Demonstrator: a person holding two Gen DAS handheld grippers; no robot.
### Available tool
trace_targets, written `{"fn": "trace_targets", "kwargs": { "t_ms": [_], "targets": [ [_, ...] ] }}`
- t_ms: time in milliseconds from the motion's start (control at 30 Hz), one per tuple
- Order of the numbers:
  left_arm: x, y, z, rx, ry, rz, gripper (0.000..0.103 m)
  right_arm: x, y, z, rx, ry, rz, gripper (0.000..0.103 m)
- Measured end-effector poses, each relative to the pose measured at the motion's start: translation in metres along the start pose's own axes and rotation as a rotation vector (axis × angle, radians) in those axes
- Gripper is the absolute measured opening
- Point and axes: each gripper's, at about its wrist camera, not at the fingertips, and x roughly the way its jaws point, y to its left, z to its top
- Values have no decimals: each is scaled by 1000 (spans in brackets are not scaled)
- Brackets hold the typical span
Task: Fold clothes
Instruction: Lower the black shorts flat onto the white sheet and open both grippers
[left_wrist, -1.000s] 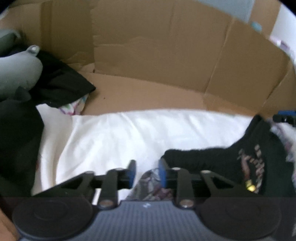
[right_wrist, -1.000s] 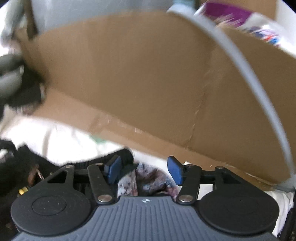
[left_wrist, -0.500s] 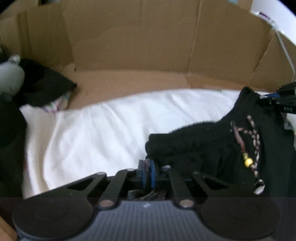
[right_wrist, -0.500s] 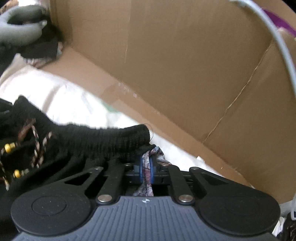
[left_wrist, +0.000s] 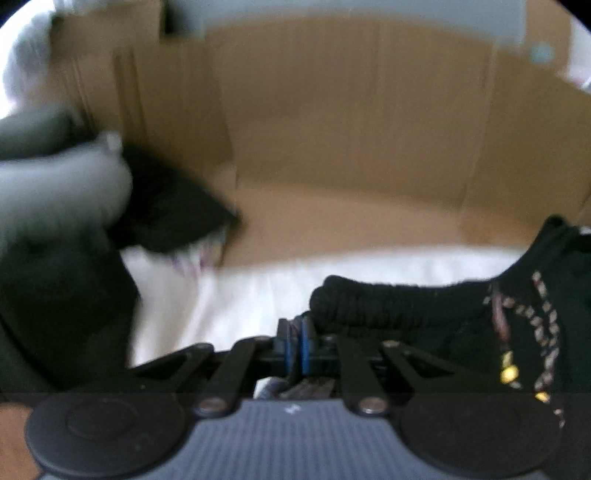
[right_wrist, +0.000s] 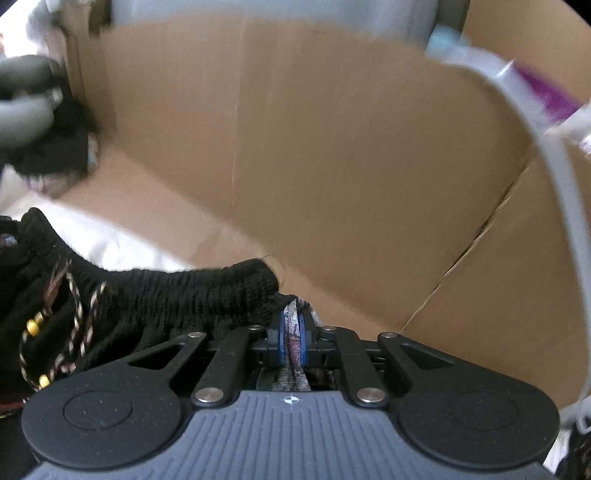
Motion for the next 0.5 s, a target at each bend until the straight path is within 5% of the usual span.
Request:
{"fn": "trace_targets", "kwargs": {
  "t_ms": [133, 333, 500],
  "targets": [
    [-9, 2, -5, -46, -13, 13, 16, -10, -4, -6, 20, -13, 8, 49],
    [-41, 16, -10, -145, -63, -61, 30, -52, -15, -12, -32, -37, 44, 51],
    [-77, 8, -14, -74, -61, -100, 31, -94, -27, -28, -13, -33, 83, 52]
  ]
}}
